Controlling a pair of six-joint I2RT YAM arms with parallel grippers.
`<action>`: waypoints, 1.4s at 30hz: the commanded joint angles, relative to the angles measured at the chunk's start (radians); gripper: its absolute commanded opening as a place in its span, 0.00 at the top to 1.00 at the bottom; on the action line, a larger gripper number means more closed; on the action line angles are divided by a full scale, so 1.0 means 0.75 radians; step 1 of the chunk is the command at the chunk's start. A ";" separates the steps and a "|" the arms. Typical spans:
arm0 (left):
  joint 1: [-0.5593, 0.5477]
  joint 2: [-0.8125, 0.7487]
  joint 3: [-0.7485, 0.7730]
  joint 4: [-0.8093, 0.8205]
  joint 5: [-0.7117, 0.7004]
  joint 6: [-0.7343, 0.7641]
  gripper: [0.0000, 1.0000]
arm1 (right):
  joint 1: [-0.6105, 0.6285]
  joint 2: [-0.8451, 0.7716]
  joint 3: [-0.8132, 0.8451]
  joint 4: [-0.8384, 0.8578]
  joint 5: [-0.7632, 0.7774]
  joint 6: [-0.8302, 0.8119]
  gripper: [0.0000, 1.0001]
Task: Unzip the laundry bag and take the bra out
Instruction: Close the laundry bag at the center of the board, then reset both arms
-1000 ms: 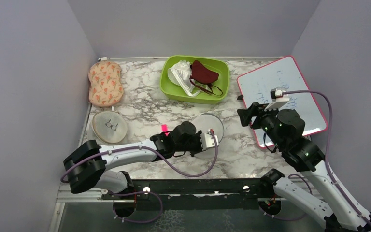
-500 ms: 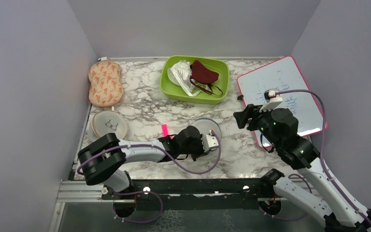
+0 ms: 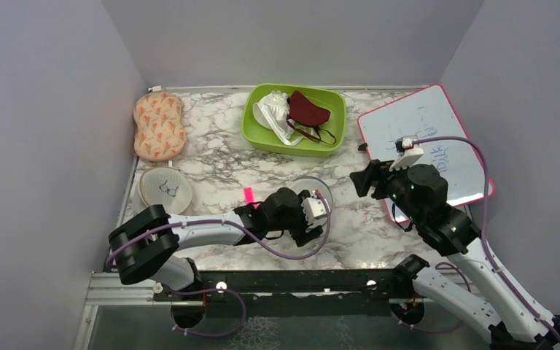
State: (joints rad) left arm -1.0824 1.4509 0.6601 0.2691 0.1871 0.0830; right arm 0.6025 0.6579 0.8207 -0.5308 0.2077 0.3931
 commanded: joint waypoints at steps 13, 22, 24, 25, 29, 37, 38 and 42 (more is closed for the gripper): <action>0.039 -0.298 0.191 -0.034 0.383 -0.006 0.01 | 0.005 -0.048 0.021 0.018 -0.179 -0.129 0.00; 0.502 -0.410 0.173 0.087 0.297 -0.290 0.01 | 0.005 -0.061 0.081 0.006 -0.125 -0.167 0.00; 0.624 -0.423 0.190 0.065 0.186 -0.348 0.01 | 0.004 -0.054 0.097 0.001 -0.112 -0.177 0.00; 0.688 -0.426 0.208 0.050 0.134 -0.383 0.01 | 0.004 -0.051 0.108 -0.001 -0.103 -0.181 0.00; 0.976 -0.413 0.328 -0.085 -0.067 -0.530 0.01 | 0.005 -0.037 0.138 -0.006 -0.028 -0.189 0.00; 1.187 -0.533 0.533 -0.164 -0.105 -0.411 0.01 | 0.005 0.097 0.345 -0.041 0.095 -0.278 0.00; 1.186 -0.562 0.560 -0.177 -0.113 -0.381 0.01 | 0.004 0.119 0.381 -0.046 0.124 -0.295 0.00; 1.164 -0.672 0.653 -0.237 -0.152 -0.232 0.01 | 0.004 0.195 0.565 -0.080 0.242 -0.379 0.00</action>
State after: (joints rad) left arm -0.1940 1.0447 1.0672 0.1249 0.1211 -0.2188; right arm 0.6025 0.7723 1.1229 -0.5621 0.2684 0.1902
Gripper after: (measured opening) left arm 0.991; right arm 0.999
